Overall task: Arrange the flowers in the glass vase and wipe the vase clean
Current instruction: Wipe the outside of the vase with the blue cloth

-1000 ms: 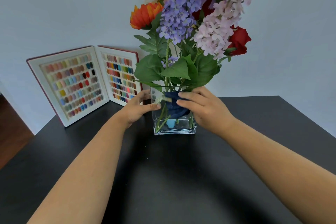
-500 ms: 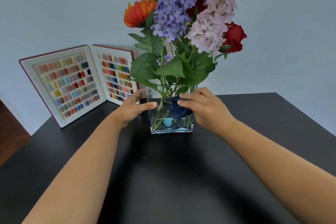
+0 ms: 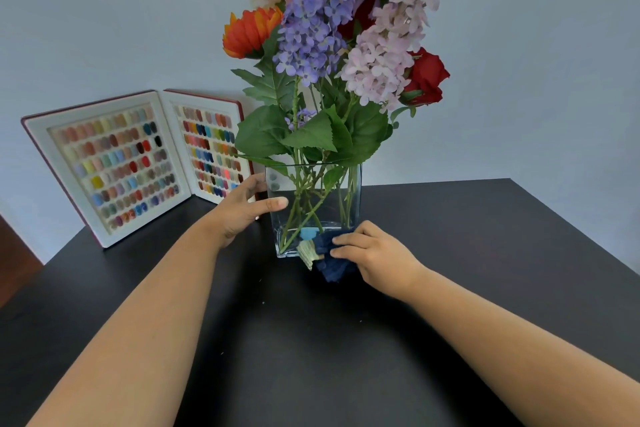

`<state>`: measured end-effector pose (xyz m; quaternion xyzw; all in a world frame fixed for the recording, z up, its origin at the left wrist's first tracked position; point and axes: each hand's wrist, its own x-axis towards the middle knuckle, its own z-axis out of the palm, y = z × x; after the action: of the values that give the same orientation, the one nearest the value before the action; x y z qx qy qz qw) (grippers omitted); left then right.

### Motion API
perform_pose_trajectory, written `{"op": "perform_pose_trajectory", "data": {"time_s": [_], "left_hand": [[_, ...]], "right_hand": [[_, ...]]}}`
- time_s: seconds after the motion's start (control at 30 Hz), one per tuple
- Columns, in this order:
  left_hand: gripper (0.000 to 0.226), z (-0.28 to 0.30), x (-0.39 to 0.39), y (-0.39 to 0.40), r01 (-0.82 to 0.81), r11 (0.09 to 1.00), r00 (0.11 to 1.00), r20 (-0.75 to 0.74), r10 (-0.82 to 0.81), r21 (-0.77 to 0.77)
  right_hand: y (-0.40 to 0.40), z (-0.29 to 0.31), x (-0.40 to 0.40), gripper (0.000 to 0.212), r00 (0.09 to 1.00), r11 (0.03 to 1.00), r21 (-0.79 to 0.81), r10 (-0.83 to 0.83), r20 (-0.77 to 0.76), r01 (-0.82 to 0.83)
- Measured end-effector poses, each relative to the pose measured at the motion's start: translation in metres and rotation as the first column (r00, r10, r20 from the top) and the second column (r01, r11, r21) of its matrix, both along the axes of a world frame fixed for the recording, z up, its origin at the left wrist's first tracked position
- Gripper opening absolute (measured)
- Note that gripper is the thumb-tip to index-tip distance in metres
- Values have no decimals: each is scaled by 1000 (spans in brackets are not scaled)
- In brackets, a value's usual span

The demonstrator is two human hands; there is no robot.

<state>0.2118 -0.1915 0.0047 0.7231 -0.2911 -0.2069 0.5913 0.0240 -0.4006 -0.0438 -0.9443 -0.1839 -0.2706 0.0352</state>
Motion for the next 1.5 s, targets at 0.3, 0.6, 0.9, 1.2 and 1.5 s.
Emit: {"op": "perform_pose_trajectory", "data": {"time_s": [0.3, 0.6, 0.9, 1.2, 1.5], "left_hand": [[71, 3, -3, 1, 22, 1000, 999, -27, -21, 15], [67, 0, 1, 0, 1, 1000, 1000, -6, -1, -1], [67, -5, 6, -1, 0, 1000, 1000, 0, 0, -1], [47, -48, -74, -17, -549, 805, 835, -103, 540, -224], [43, -51, -202, -58, 9, 968, 891, -438, -122, -251]], "right_hand": [[-6, 64, 4, 33, 918, 989, 150, -45, 394, -15], [-8, 31, 3, 43, 968, 992, 126, -20, 251, -12], [-5, 5, -6, 48, 956, 976, 156, -105, -275, 153], [3, 31, -31, 45, 932, 184, 915, -25, -361, 360], [13, 39, -76, 17, 932, -383, 850, 130, -338, 362]]}}
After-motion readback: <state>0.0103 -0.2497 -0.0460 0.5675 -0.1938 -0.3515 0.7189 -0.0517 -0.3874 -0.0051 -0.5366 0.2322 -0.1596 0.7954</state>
